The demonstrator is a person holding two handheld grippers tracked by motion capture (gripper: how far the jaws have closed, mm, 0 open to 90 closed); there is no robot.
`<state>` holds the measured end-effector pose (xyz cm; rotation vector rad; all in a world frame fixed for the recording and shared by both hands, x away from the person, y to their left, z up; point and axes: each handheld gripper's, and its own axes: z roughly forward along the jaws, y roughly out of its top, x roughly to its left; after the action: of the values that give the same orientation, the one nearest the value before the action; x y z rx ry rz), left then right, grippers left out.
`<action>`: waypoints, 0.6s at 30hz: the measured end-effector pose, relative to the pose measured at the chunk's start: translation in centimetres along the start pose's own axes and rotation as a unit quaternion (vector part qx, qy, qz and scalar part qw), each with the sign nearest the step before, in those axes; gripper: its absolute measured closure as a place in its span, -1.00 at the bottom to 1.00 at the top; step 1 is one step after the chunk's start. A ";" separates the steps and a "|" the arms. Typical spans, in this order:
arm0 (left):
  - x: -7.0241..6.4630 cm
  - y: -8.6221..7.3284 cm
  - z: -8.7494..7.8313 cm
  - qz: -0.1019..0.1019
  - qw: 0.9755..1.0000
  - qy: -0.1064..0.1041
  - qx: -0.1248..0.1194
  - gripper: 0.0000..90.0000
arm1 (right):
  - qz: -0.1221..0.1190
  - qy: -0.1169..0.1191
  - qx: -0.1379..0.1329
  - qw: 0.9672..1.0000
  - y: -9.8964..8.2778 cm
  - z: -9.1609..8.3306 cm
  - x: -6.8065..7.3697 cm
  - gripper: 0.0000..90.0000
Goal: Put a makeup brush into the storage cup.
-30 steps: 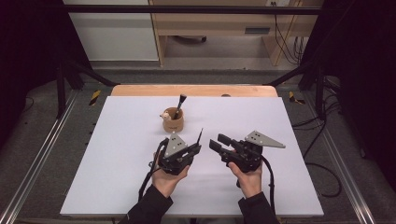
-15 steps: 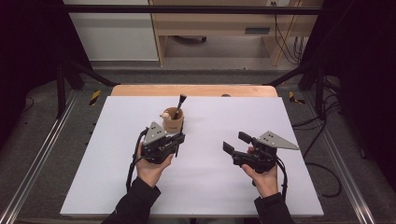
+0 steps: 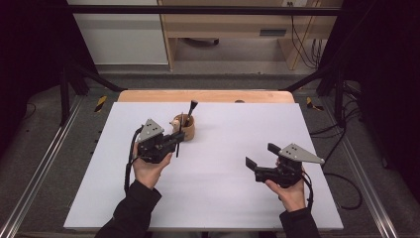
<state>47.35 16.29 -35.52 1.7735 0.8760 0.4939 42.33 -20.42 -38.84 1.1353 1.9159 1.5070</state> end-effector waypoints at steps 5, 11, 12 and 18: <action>0.5 0.5 0.1 0.002 1.000 0.003 0.000 0.88 | -0.006 -0.016 0.000 1.000 -0.3 -0.5 -0.5 -0.91; 1.2 1.2 0.2 -0.003 1.000 0.005 -0.003 0.88 | -0.008 -0.026 0.005 1.000 -0.8 -1.2 -1.4 -0.92; 1.4 1.4 0.2 -0.003 1.000 0.005 -0.003 0.88 | -0.009 -0.027 0.005 1.000 -0.9 -1.2 -1.5 -0.92; 1.9 2.0 0.7 -0.003 1.000 0.008 -0.005 0.88 | -0.008 -0.029 0.004 1.000 -1.1 -1.7 -1.9 -0.92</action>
<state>49.66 16.94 -34.09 1.7607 0.8881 0.5083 41.78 -23.00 -39.64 1.1537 1.8892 1.4427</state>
